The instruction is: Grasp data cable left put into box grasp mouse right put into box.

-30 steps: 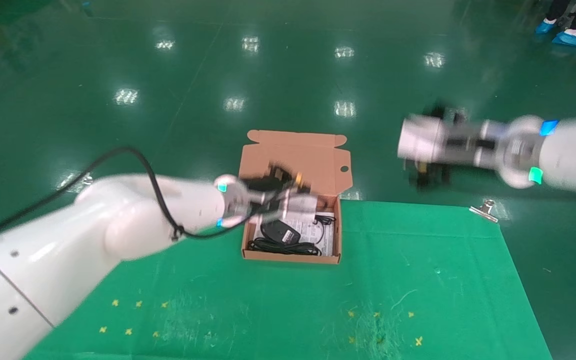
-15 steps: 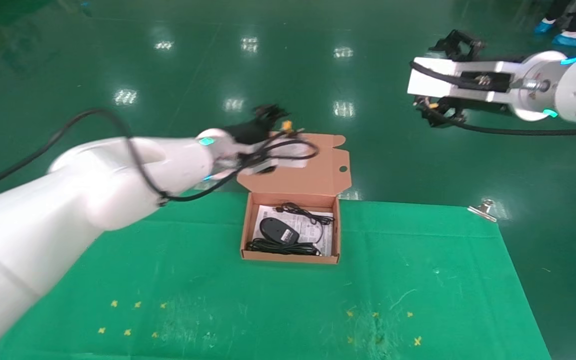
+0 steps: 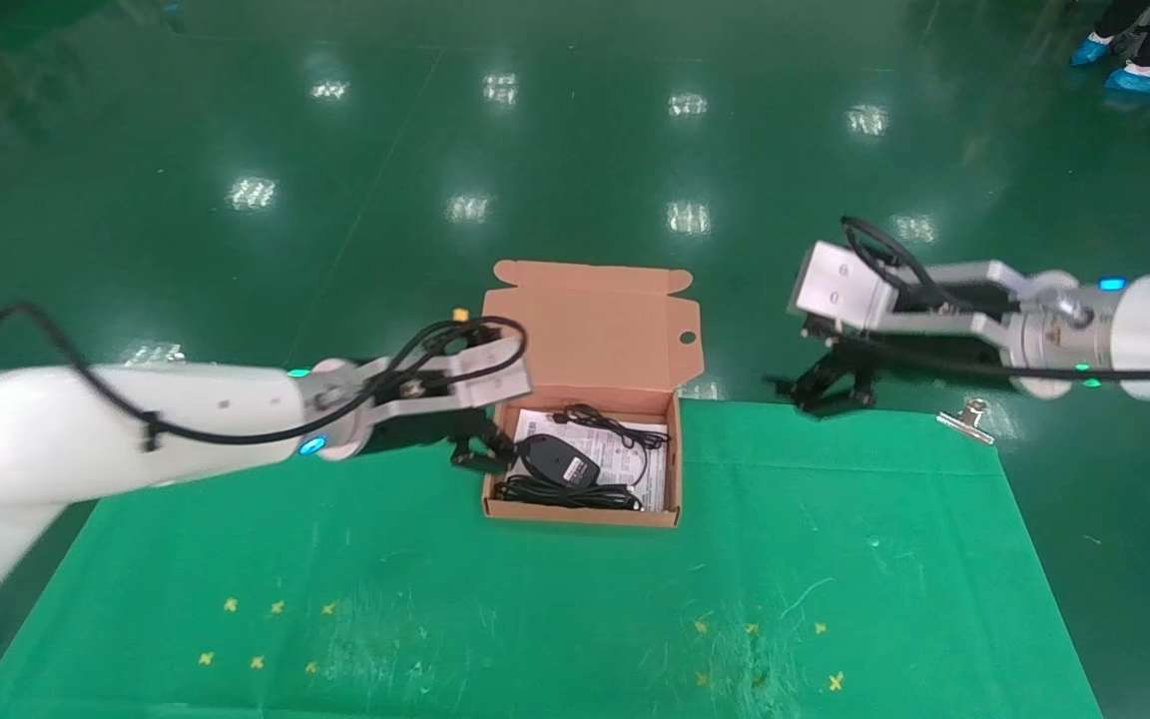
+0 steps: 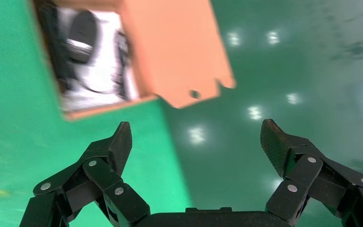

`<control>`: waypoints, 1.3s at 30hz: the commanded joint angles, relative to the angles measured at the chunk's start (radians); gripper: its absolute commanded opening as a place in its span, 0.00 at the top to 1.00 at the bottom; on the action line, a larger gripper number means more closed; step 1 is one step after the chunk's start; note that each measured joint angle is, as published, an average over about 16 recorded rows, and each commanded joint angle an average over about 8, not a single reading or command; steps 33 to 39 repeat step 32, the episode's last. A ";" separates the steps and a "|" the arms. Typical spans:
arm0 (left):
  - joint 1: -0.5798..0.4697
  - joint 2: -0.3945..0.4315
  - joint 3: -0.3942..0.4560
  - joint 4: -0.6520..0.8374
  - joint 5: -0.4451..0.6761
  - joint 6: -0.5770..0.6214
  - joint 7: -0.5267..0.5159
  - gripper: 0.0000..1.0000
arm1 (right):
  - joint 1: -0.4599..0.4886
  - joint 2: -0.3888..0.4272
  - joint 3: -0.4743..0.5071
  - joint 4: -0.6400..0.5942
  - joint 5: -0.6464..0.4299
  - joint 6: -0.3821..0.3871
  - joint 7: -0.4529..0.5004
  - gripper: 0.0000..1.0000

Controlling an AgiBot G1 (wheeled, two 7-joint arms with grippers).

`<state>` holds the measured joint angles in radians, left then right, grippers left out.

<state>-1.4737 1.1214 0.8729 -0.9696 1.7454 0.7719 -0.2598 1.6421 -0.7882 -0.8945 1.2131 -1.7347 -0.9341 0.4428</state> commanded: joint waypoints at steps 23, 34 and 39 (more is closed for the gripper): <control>0.235 -0.301 -0.350 -0.186 -0.599 0.427 0.043 0.00 | -0.319 0.099 0.346 0.040 0.564 -0.316 -0.143 0.00; 0.309 -0.395 -0.460 -0.244 -0.786 0.561 0.056 0.00 | -0.419 0.131 0.454 0.052 0.741 -0.415 -0.188 0.00; 0.309 -0.395 -0.460 -0.244 -0.786 0.561 0.056 0.00 | -0.419 0.131 0.454 0.052 0.741 -0.415 -0.188 0.00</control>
